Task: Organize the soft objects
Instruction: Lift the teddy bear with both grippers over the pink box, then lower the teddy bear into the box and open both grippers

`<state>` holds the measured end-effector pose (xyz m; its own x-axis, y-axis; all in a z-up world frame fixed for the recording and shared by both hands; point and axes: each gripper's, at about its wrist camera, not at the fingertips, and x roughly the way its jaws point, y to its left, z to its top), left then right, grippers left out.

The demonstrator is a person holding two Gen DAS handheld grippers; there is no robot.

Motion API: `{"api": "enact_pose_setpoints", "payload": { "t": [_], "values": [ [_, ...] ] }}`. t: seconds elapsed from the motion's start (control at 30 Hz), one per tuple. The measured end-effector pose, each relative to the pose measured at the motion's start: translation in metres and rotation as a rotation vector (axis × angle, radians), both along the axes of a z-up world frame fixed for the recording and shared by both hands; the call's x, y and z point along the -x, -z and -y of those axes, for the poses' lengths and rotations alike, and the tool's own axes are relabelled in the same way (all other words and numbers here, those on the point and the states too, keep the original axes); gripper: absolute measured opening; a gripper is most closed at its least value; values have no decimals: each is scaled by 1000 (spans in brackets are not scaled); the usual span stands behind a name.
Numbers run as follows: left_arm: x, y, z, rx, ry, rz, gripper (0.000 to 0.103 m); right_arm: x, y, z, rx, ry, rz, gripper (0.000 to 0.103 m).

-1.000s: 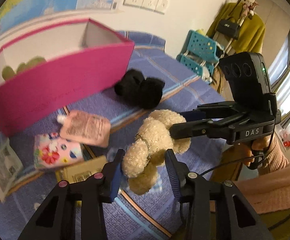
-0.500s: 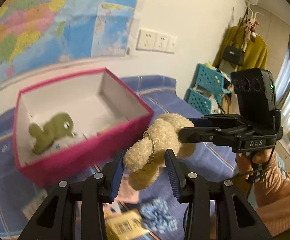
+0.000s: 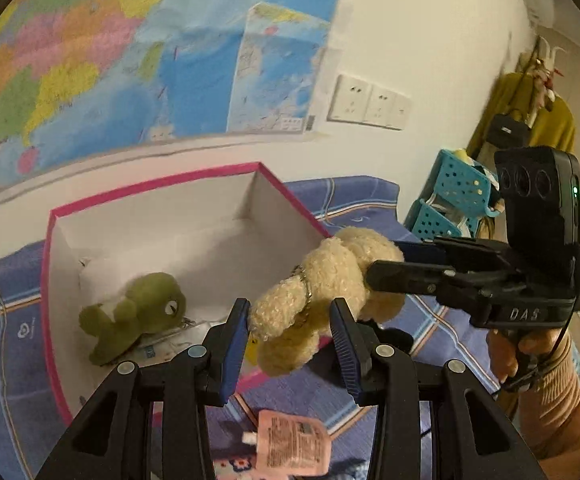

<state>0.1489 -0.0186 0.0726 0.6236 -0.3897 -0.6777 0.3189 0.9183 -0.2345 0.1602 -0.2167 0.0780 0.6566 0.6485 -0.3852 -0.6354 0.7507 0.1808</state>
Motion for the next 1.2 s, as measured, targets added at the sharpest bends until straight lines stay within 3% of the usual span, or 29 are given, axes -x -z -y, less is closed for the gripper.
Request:
{"api": "enact_pose_setpoints", "payload": {
  "t": [0.57, 0.67, 0.9, 1.2],
  "values": [
    [-56, 50, -1, 1, -54, -131, 42, -54, 19, -19, 133, 157, -66, 47],
    [-60, 56, -4, -9, -83, -154, 56, -50, 17, -18, 137, 181, -51, 52],
    [-51, 57, -10, -24, -102, -133, 56, -19, 12, -14, 135, 166, 14, 53],
    [-12, 32, -9, -6, -82, -46, 56, 23, 10, 5, 23, 59, 4, 55]
  ]
}}
